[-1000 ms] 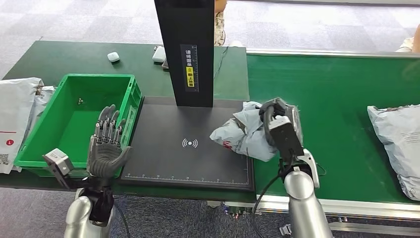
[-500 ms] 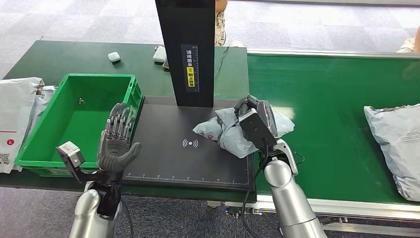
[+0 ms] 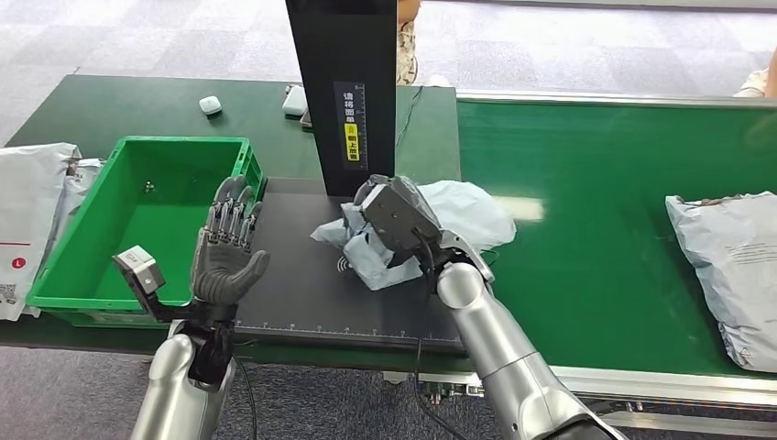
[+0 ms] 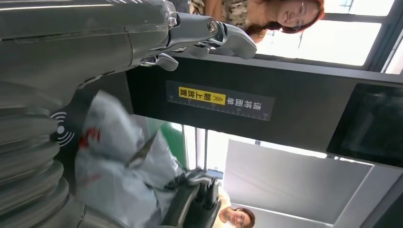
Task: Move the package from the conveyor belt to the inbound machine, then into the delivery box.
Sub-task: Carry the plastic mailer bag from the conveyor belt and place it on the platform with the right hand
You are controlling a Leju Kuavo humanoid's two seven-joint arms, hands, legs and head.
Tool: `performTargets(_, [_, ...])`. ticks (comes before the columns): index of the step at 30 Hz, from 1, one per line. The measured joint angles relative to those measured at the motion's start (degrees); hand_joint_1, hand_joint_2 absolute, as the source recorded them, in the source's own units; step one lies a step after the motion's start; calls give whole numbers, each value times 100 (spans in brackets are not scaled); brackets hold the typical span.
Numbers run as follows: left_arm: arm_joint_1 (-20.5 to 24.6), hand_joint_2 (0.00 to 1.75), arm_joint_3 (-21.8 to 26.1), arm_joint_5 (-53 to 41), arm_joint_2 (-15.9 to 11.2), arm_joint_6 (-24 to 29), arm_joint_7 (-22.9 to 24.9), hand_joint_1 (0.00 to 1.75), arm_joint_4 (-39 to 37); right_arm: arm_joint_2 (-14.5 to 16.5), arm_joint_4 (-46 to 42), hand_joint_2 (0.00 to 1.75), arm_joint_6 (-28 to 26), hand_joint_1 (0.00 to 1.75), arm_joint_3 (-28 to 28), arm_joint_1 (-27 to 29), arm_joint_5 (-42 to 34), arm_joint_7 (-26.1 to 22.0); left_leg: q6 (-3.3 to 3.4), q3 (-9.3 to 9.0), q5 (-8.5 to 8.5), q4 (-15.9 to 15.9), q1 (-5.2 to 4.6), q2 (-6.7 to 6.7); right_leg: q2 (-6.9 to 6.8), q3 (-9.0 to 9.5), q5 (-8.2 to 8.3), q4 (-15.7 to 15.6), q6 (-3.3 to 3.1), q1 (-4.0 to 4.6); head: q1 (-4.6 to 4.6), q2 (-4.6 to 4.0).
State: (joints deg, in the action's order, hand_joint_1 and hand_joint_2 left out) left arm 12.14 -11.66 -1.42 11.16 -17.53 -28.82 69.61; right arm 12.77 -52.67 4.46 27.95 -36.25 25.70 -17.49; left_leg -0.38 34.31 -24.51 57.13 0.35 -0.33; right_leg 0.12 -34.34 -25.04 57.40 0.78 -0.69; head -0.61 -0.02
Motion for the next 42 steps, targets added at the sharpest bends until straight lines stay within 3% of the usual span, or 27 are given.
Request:
performTargets(6, [368,175,-113,143,-2,50,-121,0,-371,489,961,175,1530,175,292,-443,-1510,-115,0,2,0,0,1,-2,-3,-1,-1,0,-1,0,-2,0])
performTargets(10, [409,175,-16,232,-15,122,-35,0,-335,564,1355,175,1401,175,330,-639,-2023,-101,1,4,0,0,1,-6,-9,1,-1,0,1,-3,0,0])
performTargets(26, [185,175,323,256,-45,359,24,0,40,560,1733,175,1499,175,309,-792,-2261,-34,1,3,0,2,1,-2,-2,-1,0,-1,3,0,-1,0])
performTargets(30, [-46,175,608,192,-36,401,130,0,362,559,1813,175,1364,0,314,-781,-2144,67,1,3,0,2,1,-2,-4,-1,0,-1,2,1,-1,0])
performTargets(36, [-249,175,873,88,-19,420,309,0,737,519,1725,175,824,0,284,-718,-2011,320,1,2,1,2,1,-2,-4,0,0,-1,2,-2,-1,0])
performTargets(42, [-594,175,1014,-63,21,451,345,0,1054,240,603,175,768,0,-54,-155,-2122,510,5,4,-3,3,0,-2,-5,0,0,-6,3,-5,-1,0])
